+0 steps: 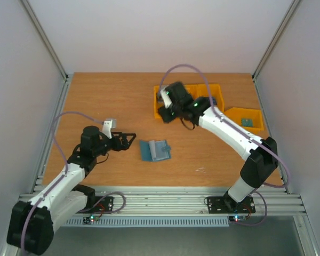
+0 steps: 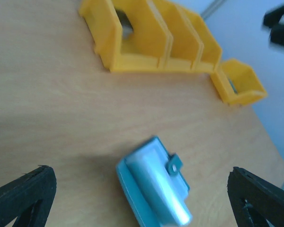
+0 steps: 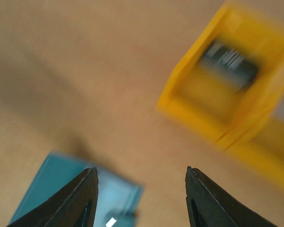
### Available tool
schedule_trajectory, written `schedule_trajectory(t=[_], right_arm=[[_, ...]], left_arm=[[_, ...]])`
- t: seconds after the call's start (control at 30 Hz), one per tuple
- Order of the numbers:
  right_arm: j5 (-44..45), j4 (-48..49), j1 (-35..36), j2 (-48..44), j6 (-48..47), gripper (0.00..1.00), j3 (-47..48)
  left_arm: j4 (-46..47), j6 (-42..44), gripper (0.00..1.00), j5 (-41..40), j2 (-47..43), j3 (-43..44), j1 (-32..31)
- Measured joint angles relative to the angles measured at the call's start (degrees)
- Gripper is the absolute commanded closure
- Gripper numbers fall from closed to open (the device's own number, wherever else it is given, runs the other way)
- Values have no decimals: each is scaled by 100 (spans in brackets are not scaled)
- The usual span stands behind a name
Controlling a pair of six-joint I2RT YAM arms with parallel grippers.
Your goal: Take the credit cards out of the card holder
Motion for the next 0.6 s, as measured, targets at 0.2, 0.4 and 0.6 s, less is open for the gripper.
schedule_trajectory(t=[0.2, 0.4, 0.6], right_arm=[[-632, -417, 719, 2, 1449, 59, -1357], [-1078, -352, 796, 278, 2507, 65, -1976], [-1108, -343, 796, 654, 3071, 65, -2105]], left_arm=[[-4, -225, 1, -142, 887, -2, -717], [188, -553, 1, -487, 1386, -109, -1235], [428, -719, 1, -688, 2015, -127, -1637]])
